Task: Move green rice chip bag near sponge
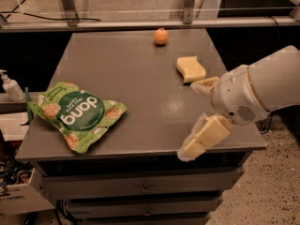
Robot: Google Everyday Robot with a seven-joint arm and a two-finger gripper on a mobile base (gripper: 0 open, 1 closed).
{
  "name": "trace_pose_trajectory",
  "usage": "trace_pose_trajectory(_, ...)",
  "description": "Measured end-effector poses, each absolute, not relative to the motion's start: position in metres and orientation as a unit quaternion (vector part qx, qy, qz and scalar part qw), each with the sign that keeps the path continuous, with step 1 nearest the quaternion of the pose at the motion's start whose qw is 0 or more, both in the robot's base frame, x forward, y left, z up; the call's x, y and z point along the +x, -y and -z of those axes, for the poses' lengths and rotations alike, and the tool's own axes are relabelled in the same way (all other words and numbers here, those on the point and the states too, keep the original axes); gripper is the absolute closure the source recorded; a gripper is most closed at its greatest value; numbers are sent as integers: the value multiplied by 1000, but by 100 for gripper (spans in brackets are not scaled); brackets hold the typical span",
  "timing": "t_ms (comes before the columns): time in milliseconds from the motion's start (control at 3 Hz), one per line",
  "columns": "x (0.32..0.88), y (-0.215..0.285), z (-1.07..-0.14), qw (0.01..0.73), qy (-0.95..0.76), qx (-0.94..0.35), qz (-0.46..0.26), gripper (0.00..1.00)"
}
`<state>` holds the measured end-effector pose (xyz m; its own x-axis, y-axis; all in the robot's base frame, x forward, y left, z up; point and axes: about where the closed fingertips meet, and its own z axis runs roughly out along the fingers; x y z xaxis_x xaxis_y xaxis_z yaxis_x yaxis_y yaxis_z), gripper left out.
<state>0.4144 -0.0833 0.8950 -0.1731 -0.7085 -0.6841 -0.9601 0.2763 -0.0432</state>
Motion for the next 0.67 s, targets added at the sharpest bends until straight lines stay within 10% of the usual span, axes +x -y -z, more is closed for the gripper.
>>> trace_pose_trajectory(667,445,-3,-898,387,-688,-561,-248,0)
